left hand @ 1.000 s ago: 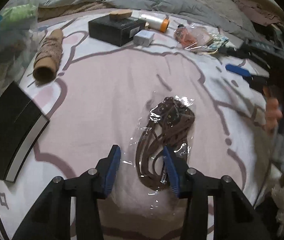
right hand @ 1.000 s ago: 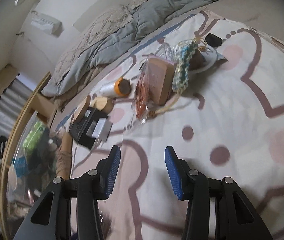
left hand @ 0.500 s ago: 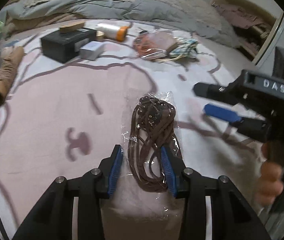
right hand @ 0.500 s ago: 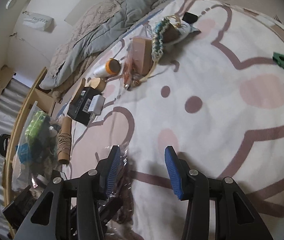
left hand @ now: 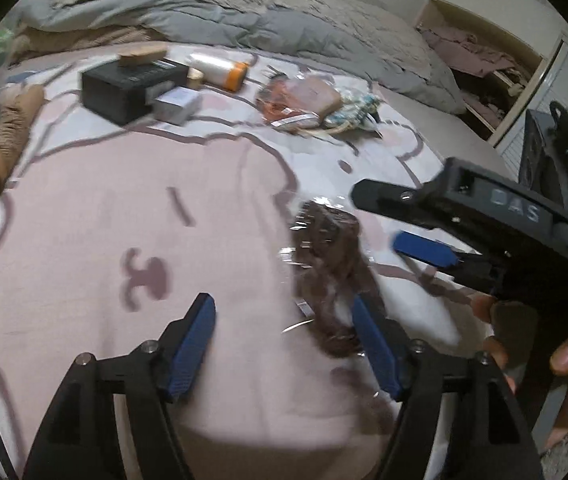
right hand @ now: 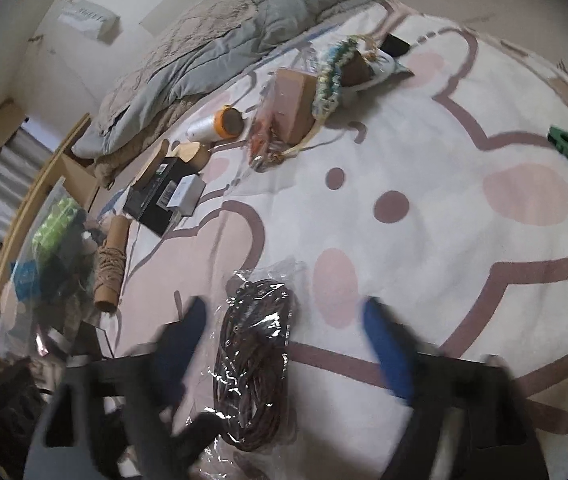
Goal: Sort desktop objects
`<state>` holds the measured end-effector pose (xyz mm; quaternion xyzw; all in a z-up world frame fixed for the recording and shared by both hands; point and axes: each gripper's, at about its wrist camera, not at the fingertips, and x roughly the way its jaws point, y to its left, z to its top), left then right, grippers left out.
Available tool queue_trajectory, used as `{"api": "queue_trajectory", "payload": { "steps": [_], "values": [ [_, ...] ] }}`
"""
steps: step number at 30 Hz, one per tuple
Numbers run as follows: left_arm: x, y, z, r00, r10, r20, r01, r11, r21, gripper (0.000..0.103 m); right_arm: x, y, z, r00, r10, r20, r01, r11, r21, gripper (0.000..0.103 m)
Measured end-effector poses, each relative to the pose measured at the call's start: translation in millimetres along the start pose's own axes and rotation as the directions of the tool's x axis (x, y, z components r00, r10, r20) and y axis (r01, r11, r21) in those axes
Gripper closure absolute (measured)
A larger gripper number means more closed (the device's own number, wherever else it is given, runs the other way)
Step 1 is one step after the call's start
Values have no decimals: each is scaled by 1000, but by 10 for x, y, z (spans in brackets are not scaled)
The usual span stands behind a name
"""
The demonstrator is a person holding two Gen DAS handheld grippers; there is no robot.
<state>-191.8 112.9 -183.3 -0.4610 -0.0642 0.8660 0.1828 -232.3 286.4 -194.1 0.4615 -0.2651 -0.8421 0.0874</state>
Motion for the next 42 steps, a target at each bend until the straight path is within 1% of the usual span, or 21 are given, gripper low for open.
{"api": "queue_trajectory", "payload": {
  "steps": [3, 6, 9, 12, 14, 16, 18, 21, 23, 26, 28, 31, 32, 34, 37, 39, 41, 42],
  "values": [
    [-152, 158, 16, 998, 43, 34, -43, 999, -11, 32, 16, 96, -38, 1000, -5, -6, 5, 999, -40, 19],
    [-271, 301, 93, 996, 58, 65, -55, 997, -52, 32, 68, 181, -77, 999, -20, -26, 18, 997, -75, 20],
    [-392, 403, 269, 991, 75, 114, -66, 994, -83, 32, 108, 267, -121, 998, -44, -39, 39, 993, -113, 20],
    [-426, 435, 467, 986, 93, 141, -82, 994, -78, 32, 161, 383, -191, 993, -111, -47, 101, 979, -177, 19],
    [-415, 411, 606, 984, 89, 154, -79, 995, -66, 32, 188, 457, -237, 987, -154, -41, 140, 963, -232, 19],
    [-362, 349, 759, 985, 78, 155, -73, 997, -34, 32, 225, 516, -289, 981, -189, -37, 172, 945, -277, 19],
    [-259, 303, 907, 987, 60, 150, -59, 998, -8, 32, 287, 549, -316, 973, -227, -42, 202, 926, -317, 19],
    [-39, 281, 1127, 993, 28, 112, -28, 1000, 0, 32, 303, 518, -313, 962, -270, -39, 240, 906, -350, 19],
    [101, 271, 1213, 996, 27, 89, -27, 1000, 5, 32, 292, 450, -293, 953, -299, -39, 267, 897, -352, 19],
    [338, 224, 1319, 997, 36, 66, -39, 998, 39, 32, 249, 343, -249, 943, -330, -31, 300, 890, -343, 19],
    [432, 181, 1345, 998, 30, 57, -33, 997, 64, 34, 213, 241, -198, 942, -334, -31, 308, 898, -315, 19],
    [594, 79, 1338, 1000, -8, 16, 6, 995, 103, 34, 121, 37, -105, 944, -329, -29, 311, 917, -251, 19],
    [649, 40, 1327, 1000, -8, 3, 8, 993, 116, 34, 115, 18, -83, 945, -327, -27, 312, 920, -238, 19],
    [744, -39, 1302, 1000, 13, -1, -12, 989, 147, 34, 68, -78, -44, 945, -327, -22, 316, 927, -204, 19],
    [864, -171, 1259, 998, 57, 17, -59, 974, 217, 34, 28, -165, -14, 945, -327, -17, 319, 931, -180, 19],
    [949, -275, 1226, 994, 103, 36, -109, 949, 296, 34, 19, -186, -10, 949, -315, -19, 308, 937, -165, 19],
    [1038, -369, 1205, 986, 153, 67, -167, 914, 369, 34, 20, -188, -6, 950, -310, -22, 303, 940, -154, 19],
    [1071, -390, 1208, 983, 168, 81, -186, 903, 388, 34, 21, -175, -17, 950, -312, -22, 305, 939, -156, 19]
  ]
}}
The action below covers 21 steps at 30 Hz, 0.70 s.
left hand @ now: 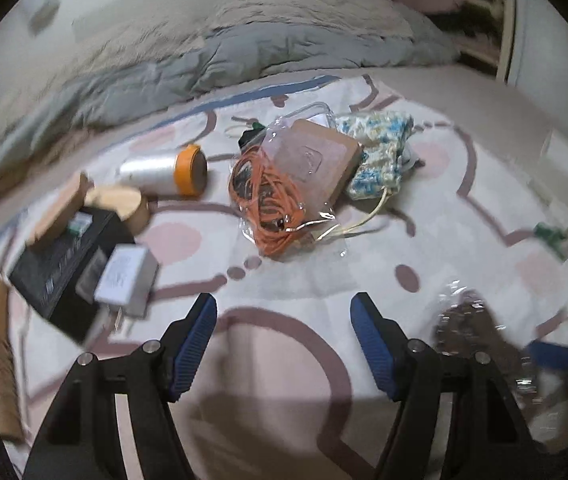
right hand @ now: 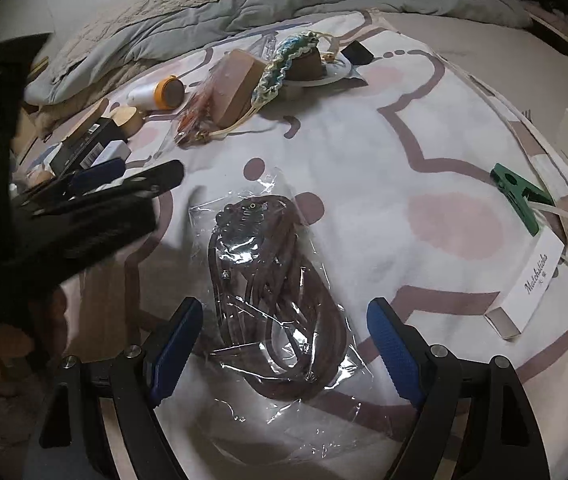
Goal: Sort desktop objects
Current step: 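Move the left tool to the orange cord bag while the right tool holds the brown cord bag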
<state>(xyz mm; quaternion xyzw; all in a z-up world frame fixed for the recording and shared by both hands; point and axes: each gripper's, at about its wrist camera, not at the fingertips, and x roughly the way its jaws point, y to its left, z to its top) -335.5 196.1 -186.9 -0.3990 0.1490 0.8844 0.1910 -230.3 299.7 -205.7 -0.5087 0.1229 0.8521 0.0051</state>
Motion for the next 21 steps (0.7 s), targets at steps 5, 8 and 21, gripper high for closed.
{"api": "queue_trajectory", "payload": {
  "steps": [5, 8, 21],
  "values": [
    [125, -11, 102, 999, 34, 14, -34, 999, 18, 70, 12, 17, -3, 1000, -3, -3, 3, 1000, -4, 18],
    [171, -3, 123, 1000, 29, 5, -29, 1000, 12, 94, 26, 18, 13, 1000, 4, -3, -4, 1000, -3, 15],
    [-140, 153, -245, 998, -31, -49, 31, 1000, 2, 99, 79, 28, 30, 1000, 11, -10, -11, 1000, 2, 11]
  ]
}}
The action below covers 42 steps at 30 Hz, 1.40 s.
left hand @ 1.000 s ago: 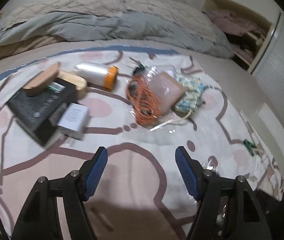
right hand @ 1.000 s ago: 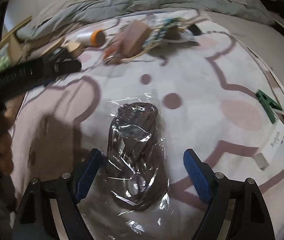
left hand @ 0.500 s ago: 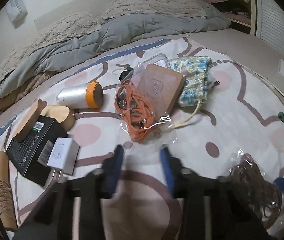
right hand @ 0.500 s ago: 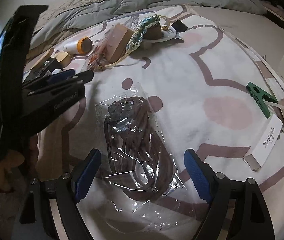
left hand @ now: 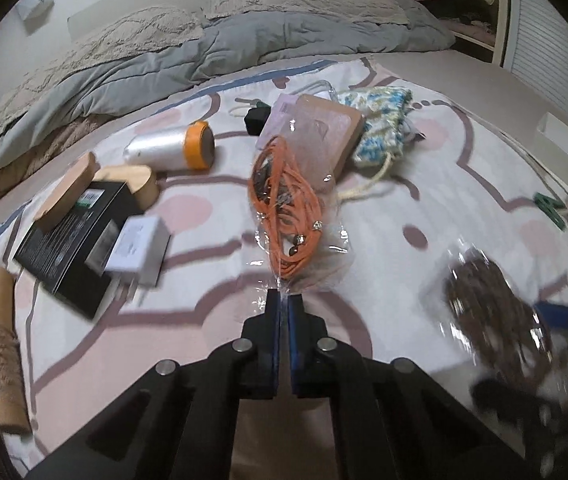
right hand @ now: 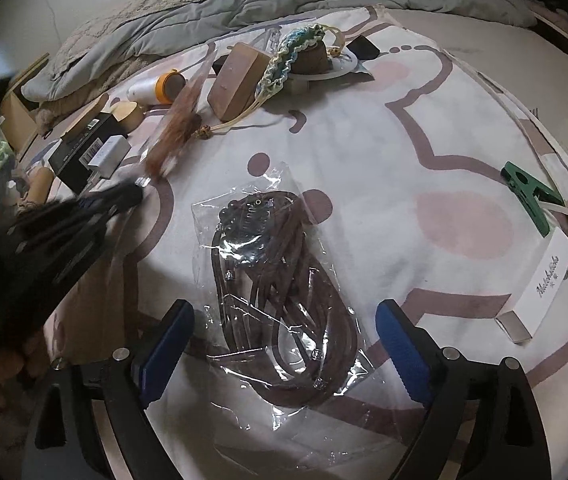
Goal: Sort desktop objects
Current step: 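Move the left tool to the orange cord bag while the right tool holds the brown cord bag, then close the left tool on the orange cord bag while the right tool holds the brown cord bag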
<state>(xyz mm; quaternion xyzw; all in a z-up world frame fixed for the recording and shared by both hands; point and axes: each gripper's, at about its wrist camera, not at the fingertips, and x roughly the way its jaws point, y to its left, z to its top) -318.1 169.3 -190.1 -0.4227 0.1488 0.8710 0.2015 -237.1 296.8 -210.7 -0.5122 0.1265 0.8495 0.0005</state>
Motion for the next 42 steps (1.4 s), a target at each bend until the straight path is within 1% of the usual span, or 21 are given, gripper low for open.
{"api": "queue_trajectory", "payload": {
  "steps": [3, 5, 7, 9, 11, 17, 21, 25, 28, 31, 33, 34, 35, 37, 38, 39, 40, 41, 42],
  "values": [
    [-143, 55, -157, 1000, -9, -18, 9, 1000, 1, 99, 3, -27, 18, 1000, 11, 7, -11, 999, 33, 10],
    [-251, 95, -300, 1000, -5, -31, 5, 1000, 4, 99, 11, -9, 18, 1000, 2, 8, -2, 1000, 26, 10],
    [-363, 140, -462, 999, 11, -44, -11, 1000, 10, 99, 25, 32, 12, 1000, -19, 6, 19, 1000, 1, 10],
    [-461, 187, -630, 997, 48, -53, -46, 998, 30, 99, 41, 67, 7, 999, -41, 6, 42, 999, -21, 9],
    [-546, 239, -763, 996, 66, -58, -64, 997, 32, 99, 57, 84, 6, 999, -50, 6, 50, 998, -31, 8],
    [-847, 477, -1116, 992, 101, -74, -103, 994, -29, 99, 80, 108, -1, 997, -69, 14, 70, 996, -47, 7],
    [-1076, 598, -1344, 989, 128, -80, -135, 987, -85, 99, 87, 115, -2, 997, -73, 22, 74, 996, -44, 7],
    [-1234, 634, -1566, 982, 165, -94, -174, 981, -91, 99, 86, 135, -21, 996, -86, 32, 88, 995, -48, 7],
    [-1313, 652, -1697, 980, 181, -86, -189, 977, -95, 99, 91, 139, -19, 995, -90, 36, 92, 995, -49, 7],
    [-1328, 713, -1824, 983, 163, -88, -174, 974, -142, 99, 98, 150, -31, 995, -89, 39, 91, 994, -52, 4],
    [-1312, 779, -1850, 986, 139, -92, -154, 969, -192, 98, 117, 172, -32, 995, -94, 40, 96, 993, -63, 0],
    [-1312, 794, -1847, 987, 130, -90, -146, 968, -206, 98, 124, 181, -35, 995, -94, 38, 97, 993, -68, 0],
    [-1317, 827, -1845, 990, 111, -85, -128, 964, -231, 96, 134, 193, -34, 994, -102, 37, 105, 992, -73, 0],
    [-1317, 834, -1845, 992, 94, -83, -113, 960, -255, 89, 134, 198, -40, 994, -107, 39, 110, 991, -74, 0],
    [-1324, 842, -1855, 993, 87, -83, -106, 958, -265, 78, 138, 197, -41, 993, -107, 39, 110, 991, -73, 0],
    [-1342, 849, -1874, 994, 77, -79, -96, 957, -275, 63, 139, 197, -44, 993, -108, 39, 110, 991, -72, 0],
    [-1355, 850, -1885, 995, 65, -75, -83, 956, -280, 54, 142, 199, -45, 993, -109, 39, 111, 991, -71, 0],
    [-1377, 840, -1897, 997, 25, -70, -44, 956, -291, 40, 141, 200, -49, 993, -111, 40, 114, 991, -72, 0],
    [-1399, 819, -1898, 998, -10, -64, -10, 956, -292, 34, 143, 201, -51, 993, -113, 41, 116, 991, -72, 0]
  ]
}}
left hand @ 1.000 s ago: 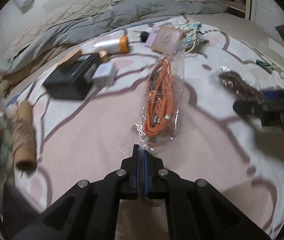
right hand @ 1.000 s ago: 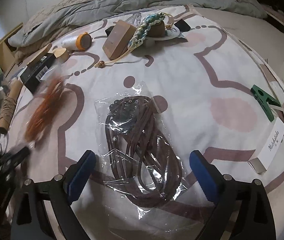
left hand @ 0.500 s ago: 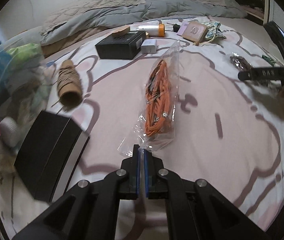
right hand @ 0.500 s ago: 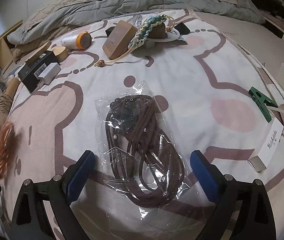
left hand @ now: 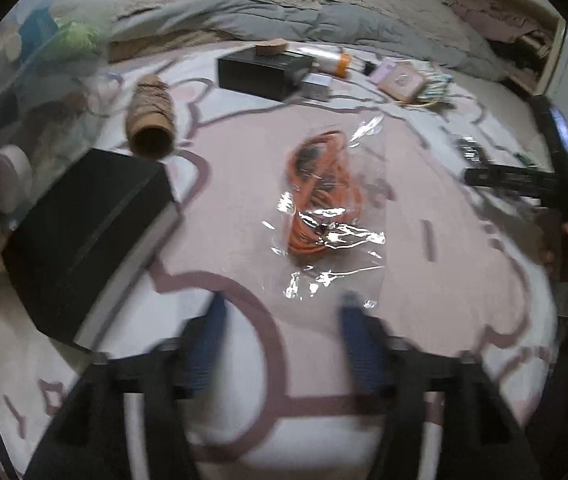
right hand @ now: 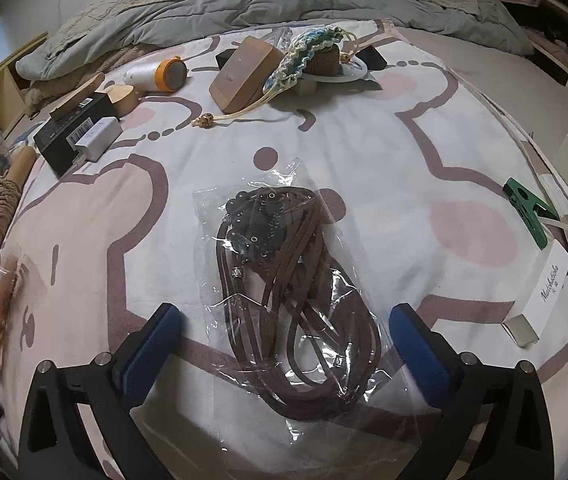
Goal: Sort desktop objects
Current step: 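Close the left tool on the orange cord bag while the right tool holds the brown cord bag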
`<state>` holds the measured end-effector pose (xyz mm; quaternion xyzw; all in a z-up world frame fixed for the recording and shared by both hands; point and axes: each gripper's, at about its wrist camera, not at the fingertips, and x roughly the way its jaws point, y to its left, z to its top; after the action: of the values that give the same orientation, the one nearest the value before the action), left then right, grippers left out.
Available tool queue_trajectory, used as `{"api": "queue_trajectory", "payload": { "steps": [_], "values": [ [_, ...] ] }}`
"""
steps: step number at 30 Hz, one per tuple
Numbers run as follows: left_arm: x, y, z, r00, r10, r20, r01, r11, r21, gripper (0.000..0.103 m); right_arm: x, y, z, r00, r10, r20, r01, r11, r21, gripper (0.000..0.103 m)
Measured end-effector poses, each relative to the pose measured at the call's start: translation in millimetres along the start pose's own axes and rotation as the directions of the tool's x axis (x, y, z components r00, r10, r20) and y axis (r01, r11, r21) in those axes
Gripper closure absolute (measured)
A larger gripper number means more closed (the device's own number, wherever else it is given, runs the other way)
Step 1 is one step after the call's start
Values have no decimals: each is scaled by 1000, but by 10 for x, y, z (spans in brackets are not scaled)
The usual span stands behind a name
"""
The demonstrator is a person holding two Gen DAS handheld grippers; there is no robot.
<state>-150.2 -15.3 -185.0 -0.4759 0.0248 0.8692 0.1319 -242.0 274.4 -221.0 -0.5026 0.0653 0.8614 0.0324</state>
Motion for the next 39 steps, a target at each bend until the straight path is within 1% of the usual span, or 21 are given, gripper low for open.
{"api": "queue_trajectory", "payload": {
  "steps": [2, 3, 5, 8, 11, 14, 15, 17, 22, 24, 25, 26, 27, 29, 30, 32, 36, 37, 39],
  "values": [
    [-55, -71, -15, 999, -43, 8, 43, 999, 26, 32, 4, 10, -1, 1000, -5, 1, 5, 1000, -1, 0],
    [-91, -131, -17, 998, -56, 18, 55, 997, 53, 29, 4, 13, -3, 1000, -7, 2, 7, 1000, -2, 0],
    [-163, -216, -14, 997, -61, 53, 56, 994, 96, 24, 4, 12, -1, 1000, -4, 3, 4, 1000, -1, 0],
    [-236, -259, 15, 993, -67, 97, 56, 992, 112, 24, 8, 24, 1, 1000, -9, 4, 9, 1000, -4, 0],
    [-253, -195, 115, 989, -71, 128, 63, 996, 65, 24, 5, 31, -5, 1000, -16, 10, 16, 1000, -10, 0],
    [-176, -92, 284, 988, -89, 130, 92, 996, -17, 23, 5, 32, 1, 1000, -20, 5, 20, 1000, -13, 0],
    [-142, -80, 331, 987, -94, 128, 99, 995, -32, 21, 6, 33, 0, 1000, -23, 5, 23, 1000, -15, 0],
    [-69, -58, 421, 987, -103, 123, 109, 993, -49, 18, 4, 39, -9, 1000, -31, 8, 31, 999, -20, 0],
    [201, -18, 597, 988, -121, 97, 130, 987, -90, 18, 11, 58, -21, 999, -43, 16, 44, 999, -26, 0],
    [263, 10, 626, 988, -119, 97, 129, 986, -108, 23, 9, 54, -23, 999, -42, 20, 42, 999, -25, 0],
    [290, 36, 642, 990, -102, 98, 113, 986, -120, 27, 7, 56, -26, 999, -42, 21, 42, 999, -25, 0],
    [289, 51, 648, 990, -98, 100, 110, 986, -128, 40, 8, 54, -24, 999, -41, 22, 41, 999, -23, 0],
    [278, 103, 649, 989, -100, 108, 116, 982, -152, 45, 8, 57, -26, 999, -41, 23, 42, 999, -23, 0],
    [251, 176, 646, 988, -93, 124, 115, 977, -182, 45, 9, 59, -24, 999, -42, 23, 43, 999, -24, 0],
    [249, 193, 648, 989, -77, 123, 99, 978, -183, 45, 9, 62, -26, 999, -44, 24, 45, 999, -24, 0],
    [280, 176, 644, 993, -58, 102, 74, 984, -162, 45, 12, 64, -27, 999, -45, 26, 45, 999, -24, 0],
    [388, 42, 588, 997, -53, 61, 60, 992, -113, 45, 18, 63, -27, 999, -45, 26, 45, 999, -24, 0],
    [421, -15, 567, 998, -41, 49, 45, 995, -86, 45, 15, 63, -24, 999, -44, 27, 44, 999, -25, 0],
    [440, -79, 532, 998, -9, 55, 12, 999, -47, 45, -6, 45, -25, 999, -30, 26, 31, 999, -24, 0]
  ]
}}
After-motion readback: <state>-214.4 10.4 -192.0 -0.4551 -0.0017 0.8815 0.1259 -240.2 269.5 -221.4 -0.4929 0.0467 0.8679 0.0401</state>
